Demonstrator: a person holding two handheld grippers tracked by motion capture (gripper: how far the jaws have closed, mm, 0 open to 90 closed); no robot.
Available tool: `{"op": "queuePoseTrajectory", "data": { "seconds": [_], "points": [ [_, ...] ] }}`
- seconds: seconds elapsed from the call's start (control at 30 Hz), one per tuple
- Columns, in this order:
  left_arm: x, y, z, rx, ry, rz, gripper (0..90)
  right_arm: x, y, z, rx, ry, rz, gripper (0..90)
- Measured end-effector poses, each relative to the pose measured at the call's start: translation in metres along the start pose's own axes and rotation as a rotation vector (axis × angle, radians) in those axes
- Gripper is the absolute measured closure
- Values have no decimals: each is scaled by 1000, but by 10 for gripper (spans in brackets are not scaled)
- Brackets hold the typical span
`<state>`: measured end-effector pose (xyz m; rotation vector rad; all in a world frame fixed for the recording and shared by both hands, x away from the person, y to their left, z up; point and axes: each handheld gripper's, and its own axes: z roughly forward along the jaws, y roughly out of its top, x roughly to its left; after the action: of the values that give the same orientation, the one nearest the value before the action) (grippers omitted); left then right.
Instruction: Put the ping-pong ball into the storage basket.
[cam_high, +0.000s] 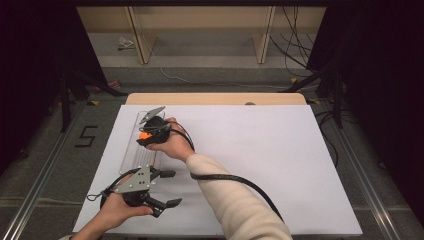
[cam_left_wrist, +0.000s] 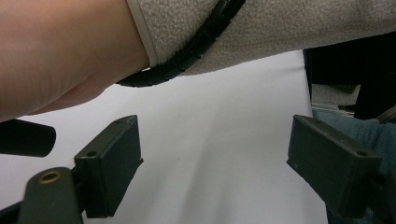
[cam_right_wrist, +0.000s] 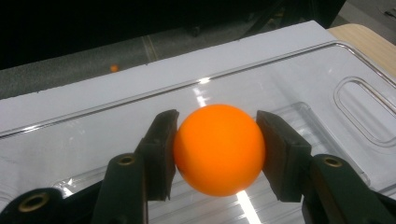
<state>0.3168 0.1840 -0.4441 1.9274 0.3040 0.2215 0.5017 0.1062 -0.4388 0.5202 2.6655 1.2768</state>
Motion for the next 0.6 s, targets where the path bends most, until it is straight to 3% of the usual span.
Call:
{"op": "queuePoseTrajectory", "data": {
  "seconds": [0.4,0.6],
  "points": [
    [0,0,0,-1,0,0,169,0,2,1,-6,2,-5,499],
    [0,0,0,-3,1,-2,169,1,7,-2,-29,-2,-6,334]
  ]
}}
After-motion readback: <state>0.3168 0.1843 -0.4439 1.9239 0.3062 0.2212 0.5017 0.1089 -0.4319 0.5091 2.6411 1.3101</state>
